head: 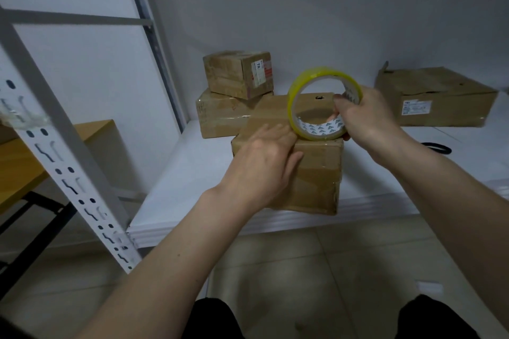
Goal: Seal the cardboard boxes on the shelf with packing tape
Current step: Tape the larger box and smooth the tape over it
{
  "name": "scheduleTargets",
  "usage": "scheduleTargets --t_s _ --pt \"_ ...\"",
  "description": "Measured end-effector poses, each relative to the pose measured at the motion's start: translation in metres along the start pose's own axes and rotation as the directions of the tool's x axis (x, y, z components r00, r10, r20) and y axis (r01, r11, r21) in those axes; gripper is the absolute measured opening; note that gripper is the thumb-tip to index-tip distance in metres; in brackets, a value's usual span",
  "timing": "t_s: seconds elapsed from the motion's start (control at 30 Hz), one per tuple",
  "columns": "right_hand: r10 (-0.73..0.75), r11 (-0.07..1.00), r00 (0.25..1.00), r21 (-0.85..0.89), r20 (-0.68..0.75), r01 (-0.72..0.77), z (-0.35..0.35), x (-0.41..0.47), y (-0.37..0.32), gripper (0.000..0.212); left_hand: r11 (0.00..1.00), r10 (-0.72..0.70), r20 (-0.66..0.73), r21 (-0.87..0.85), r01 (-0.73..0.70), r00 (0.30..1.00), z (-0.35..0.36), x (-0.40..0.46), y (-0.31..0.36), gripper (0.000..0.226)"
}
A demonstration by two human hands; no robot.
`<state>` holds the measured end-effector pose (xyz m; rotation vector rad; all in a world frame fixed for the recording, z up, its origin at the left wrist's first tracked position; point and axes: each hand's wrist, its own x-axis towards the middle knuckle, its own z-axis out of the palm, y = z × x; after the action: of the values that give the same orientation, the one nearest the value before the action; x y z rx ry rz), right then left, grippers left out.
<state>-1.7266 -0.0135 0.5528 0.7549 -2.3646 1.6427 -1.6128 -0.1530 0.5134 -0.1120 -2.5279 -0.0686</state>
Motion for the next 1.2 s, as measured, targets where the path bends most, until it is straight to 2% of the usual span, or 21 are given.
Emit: scheduleTargets --t_s 0.07,0.13,0.2,0.3,0.4,0.47,0.53,0.63,0.73,0.87,1.0,1.2 --pt "-0.015 1.000 1.000 -0.021 -0.002 0.015 0.001 0.000 -0.001 0.019 0.992 0.032 -0.032 -0.118 -0.035 0.999 0.000 -0.002 -0.004 0.026" --pt "-0.016 1.000 1.000 -0.021 0.000 0.016 0.002 0.000 -0.002 0.021 0.989 0.063 -0.016 -0.131 -0.065 0.998 -0.004 -0.004 -0.006 0.032" --pt "-0.008 1.000 1.000 -0.001 0.001 0.008 0.003 0.000 -0.001 0.019 0.996 0.072 0.014 -0.049 -0.071 0.997 -0.006 -0.005 -0.011 0.037" --pt "0.016 1.000 1.000 0.016 0.003 -0.017 0.003 0.000 0.001 0.021 0.991 0.042 -0.036 0.130 -0.037 0.998 -0.005 -0.008 -0.015 0.047" --pt "0.029 0.999 0.999 0.014 0.015 -0.029 0.000 -0.001 0.000 0.018 0.957 -0.059 -0.032 0.281 0.065 0.998 -0.003 -0.011 -0.010 0.064" --pt "0.036 0.999 0.999 -0.001 0.009 -0.036 -0.001 0.000 0.000 0.016 0.945 -0.146 0.042 0.302 0.127 0.988 -0.004 -0.005 0.002 0.079" --pt "0.047 0.999 0.999 0.002 -0.001 -0.047 -0.002 0.000 -0.001 0.017 0.962 -0.136 0.095 0.252 0.108 0.986 -0.004 0.002 0.012 0.087" --pt "0.072 0.996 0.997 0.053 0.029 -0.074 0.001 -0.006 -0.003 0.019 0.991 -0.069 0.036 0.118 0.064 0.997 0.000 0.001 0.012 0.075" --pt "0.117 0.983 0.992 0.134 0.044 -0.122 0.006 -0.015 0.005 0.046 0.994 -0.076 0.022 0.085 0.074 0.997 0.004 -0.002 0.008 0.071" --pt "0.127 0.985 0.992 0.112 0.019 -0.128 0.008 -0.016 0.006 0.026 0.993 -0.093 0.038 0.079 0.090 0.995 0.006 -0.002 0.007 0.066" --pt "0.124 0.991 0.992 0.054 0.034 -0.126 0.000 -0.009 0.005 0.026 0.993 -0.095 0.044 0.070 0.092 0.994 0.008 -0.002 0.005 0.067" --pt "0.206 0.955 0.978 0.209 0.042 -0.210 -0.017 -0.008 0.006 0.013 0.992 -0.106 -0.018 0.072 0.107 0.994 0.012 -0.005 0.006 0.073"
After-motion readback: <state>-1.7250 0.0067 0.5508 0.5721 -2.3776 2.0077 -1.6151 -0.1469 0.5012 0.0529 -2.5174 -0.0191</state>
